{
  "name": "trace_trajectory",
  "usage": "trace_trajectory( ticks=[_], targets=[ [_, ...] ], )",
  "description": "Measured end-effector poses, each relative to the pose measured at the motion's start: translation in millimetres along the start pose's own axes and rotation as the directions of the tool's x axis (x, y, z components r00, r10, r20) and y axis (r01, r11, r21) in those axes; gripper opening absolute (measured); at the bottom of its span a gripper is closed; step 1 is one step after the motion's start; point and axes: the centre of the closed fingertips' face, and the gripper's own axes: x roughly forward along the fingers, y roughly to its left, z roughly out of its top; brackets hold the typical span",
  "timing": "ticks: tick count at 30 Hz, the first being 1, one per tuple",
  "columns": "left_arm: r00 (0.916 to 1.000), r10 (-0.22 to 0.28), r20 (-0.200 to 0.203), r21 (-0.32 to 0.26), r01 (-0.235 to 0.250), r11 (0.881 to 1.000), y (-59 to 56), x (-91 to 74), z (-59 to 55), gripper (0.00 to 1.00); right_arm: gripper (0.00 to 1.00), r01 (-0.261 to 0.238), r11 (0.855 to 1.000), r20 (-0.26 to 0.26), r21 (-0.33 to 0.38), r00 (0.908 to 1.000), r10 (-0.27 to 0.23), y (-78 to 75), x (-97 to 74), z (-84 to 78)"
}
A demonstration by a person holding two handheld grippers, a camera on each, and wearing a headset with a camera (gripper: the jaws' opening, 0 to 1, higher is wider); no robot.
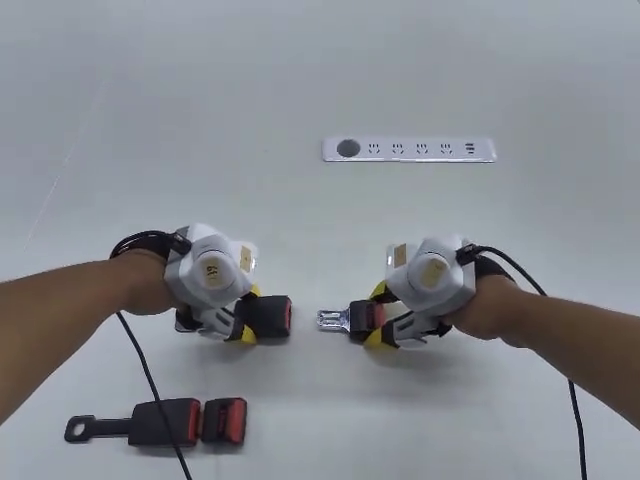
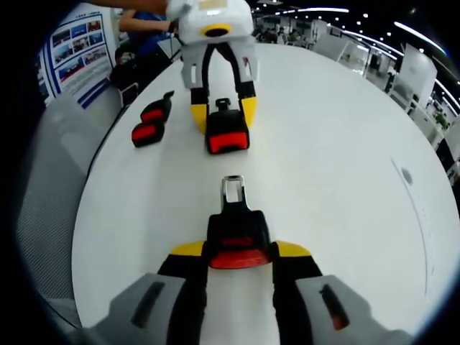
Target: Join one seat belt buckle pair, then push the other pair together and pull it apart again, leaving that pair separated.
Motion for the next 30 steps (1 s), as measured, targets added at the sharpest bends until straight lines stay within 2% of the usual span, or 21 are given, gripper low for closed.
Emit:
trace_trajectory(
  ticks=[18, 30],
  targets=[
    [1.0000, -0.002, 0.007, 0.003, 0.002, 1.000, -0.7, -0.5, 1.7, 0.34, 0.36, 0.013, 0.999, -0.016, 0.033, 0.9998, -0.012, -3.9, -28.9, -41.0],
    [1.0000, 0.000, 0.009, -0.004, 0.000, 1.000, -5.5, -4.1, 7.4, 0.34, 0.36, 0.029, 0.998, -0.039, 0.049, 0.9989, -0.027, -4.3, -43.9, -62.8]
  ],
)
